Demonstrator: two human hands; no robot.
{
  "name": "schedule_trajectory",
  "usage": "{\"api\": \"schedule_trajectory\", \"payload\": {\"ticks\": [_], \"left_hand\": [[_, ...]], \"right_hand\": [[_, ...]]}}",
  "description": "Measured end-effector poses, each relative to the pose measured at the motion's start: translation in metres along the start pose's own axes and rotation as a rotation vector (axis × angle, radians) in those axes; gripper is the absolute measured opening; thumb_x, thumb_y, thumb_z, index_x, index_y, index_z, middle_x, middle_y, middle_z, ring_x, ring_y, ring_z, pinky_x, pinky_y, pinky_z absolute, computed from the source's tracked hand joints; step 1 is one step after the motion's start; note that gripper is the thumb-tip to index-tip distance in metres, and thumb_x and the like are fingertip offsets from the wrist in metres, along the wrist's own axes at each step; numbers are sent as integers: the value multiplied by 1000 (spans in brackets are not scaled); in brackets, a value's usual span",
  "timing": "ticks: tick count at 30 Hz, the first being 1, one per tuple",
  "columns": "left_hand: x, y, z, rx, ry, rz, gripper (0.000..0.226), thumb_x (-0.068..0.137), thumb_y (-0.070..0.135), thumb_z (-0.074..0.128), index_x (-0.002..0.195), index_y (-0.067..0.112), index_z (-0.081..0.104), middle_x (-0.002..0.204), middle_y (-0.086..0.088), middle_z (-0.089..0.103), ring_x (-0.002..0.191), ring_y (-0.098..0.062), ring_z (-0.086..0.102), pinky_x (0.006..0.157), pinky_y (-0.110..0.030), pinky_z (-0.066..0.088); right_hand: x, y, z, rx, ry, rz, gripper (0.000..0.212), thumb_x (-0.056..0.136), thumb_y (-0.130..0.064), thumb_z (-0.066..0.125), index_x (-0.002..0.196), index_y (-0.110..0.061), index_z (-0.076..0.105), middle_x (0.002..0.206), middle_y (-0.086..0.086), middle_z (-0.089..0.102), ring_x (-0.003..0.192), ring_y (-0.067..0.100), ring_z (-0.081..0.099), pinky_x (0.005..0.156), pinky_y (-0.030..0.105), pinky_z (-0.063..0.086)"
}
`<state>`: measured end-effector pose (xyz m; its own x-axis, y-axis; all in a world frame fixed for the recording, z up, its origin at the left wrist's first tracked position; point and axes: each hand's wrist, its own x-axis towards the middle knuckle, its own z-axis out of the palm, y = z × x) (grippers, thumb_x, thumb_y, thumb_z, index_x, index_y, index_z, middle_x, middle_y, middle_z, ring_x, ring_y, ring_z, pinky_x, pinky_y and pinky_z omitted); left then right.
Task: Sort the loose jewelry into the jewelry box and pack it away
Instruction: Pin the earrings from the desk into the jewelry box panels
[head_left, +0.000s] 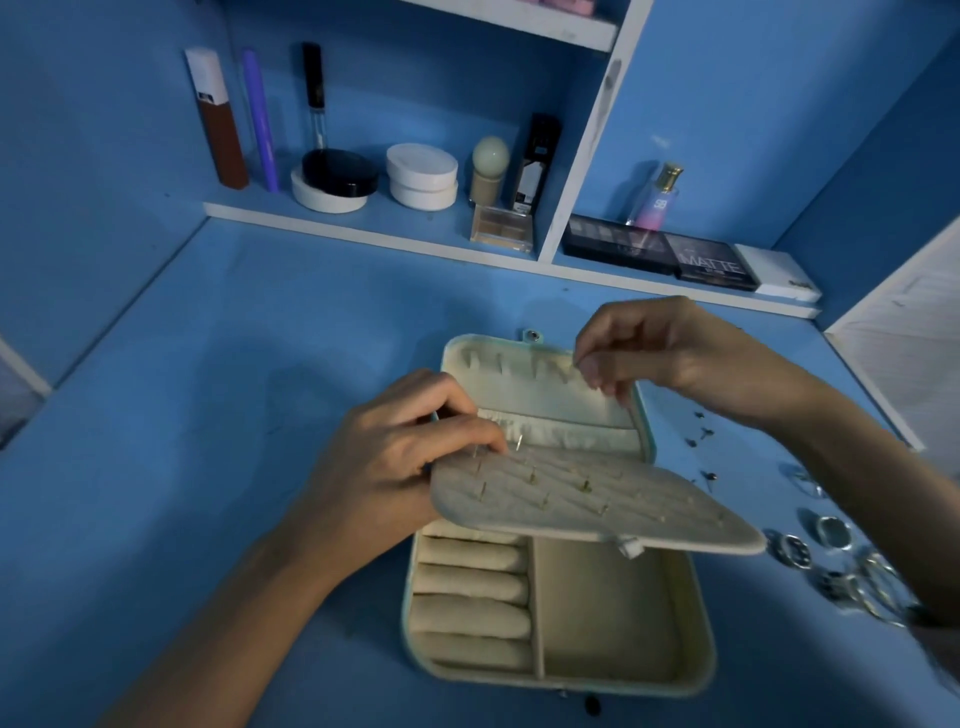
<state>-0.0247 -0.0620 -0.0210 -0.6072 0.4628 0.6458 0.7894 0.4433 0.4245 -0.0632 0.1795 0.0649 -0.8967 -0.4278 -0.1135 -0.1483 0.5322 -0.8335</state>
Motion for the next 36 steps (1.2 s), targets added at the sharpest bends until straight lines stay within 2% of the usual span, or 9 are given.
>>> {"api": "schedule_trajectory", "payload": {"ticks": [2,5,9,12,17,23,28,30,36], "left_hand": [[0,-1,1,-15,12,-13,15,75,6,71,88,12,74,82,1,58,73,-15,54,60,-31,44],[1,0,1,-44,24,-18,13,79,12,65,88,14,74,81,2,57,73,-12,53,62,-27,43],[2,1,1,-36,19,-30,14,79,17,63,86,13,75,82,4,56,72,-11,53,62,-25,43],[2,2,0,-31,18,-33,15,79,18,64,86,13,75,83,5,55,73,-10,53,62,-24,43],[2,3,0,-41,13,-40,15,77,16,65,86,12,75,83,6,55,74,-7,53,64,-20,42],[2,4,-1,-41,17,-58,14,76,15,65,85,11,75,81,3,58,74,-8,54,64,-18,41],[2,4,0,-51,15,-59,16,77,18,63,85,11,75,81,5,56,74,-8,54,64,-19,42],[1,4,0,-44,13,-60,16,77,18,63,85,11,75,82,6,56,75,-7,54,65,-16,41],[2,6,-1,-30,13,-64,18,77,18,61,85,10,75,80,1,58,74,-6,54,67,-12,40]], "right_hand": [[-2,15,-17,-190,112,25,10,84,-2,64,79,-11,66,70,10,64,60,10,55,59,21,47],[-7,41,-36,-552,200,70,19,81,-8,67,74,-25,65,69,-7,66,61,3,57,59,9,42],[-17,65,-47,-703,231,121,26,78,-8,68,69,-31,60,68,-14,63,65,2,59,64,11,42],[-20,76,-47,-719,247,125,19,77,-7,69,73,-25,63,66,-12,62,65,0,58,63,4,39],[-25,83,-46,-710,220,150,17,79,-9,69,76,-25,65,74,-6,65,67,7,58,63,4,41],[-33,86,-58,-674,245,154,15,82,-9,69,85,-23,74,80,-7,71,72,-11,58,69,0,40],[-44,86,-63,-706,225,215,9,80,-16,71,81,-25,71,79,-8,70,76,4,63,70,5,42],[-46,87,-59,-686,225,222,9,78,-19,73,77,-28,70,78,-9,70,73,3,62,68,8,45],[-45,89,-56,-690,224,190,16,76,-14,74,74,-28,68,76,-9,68,70,3,61,65,4,44]]}}
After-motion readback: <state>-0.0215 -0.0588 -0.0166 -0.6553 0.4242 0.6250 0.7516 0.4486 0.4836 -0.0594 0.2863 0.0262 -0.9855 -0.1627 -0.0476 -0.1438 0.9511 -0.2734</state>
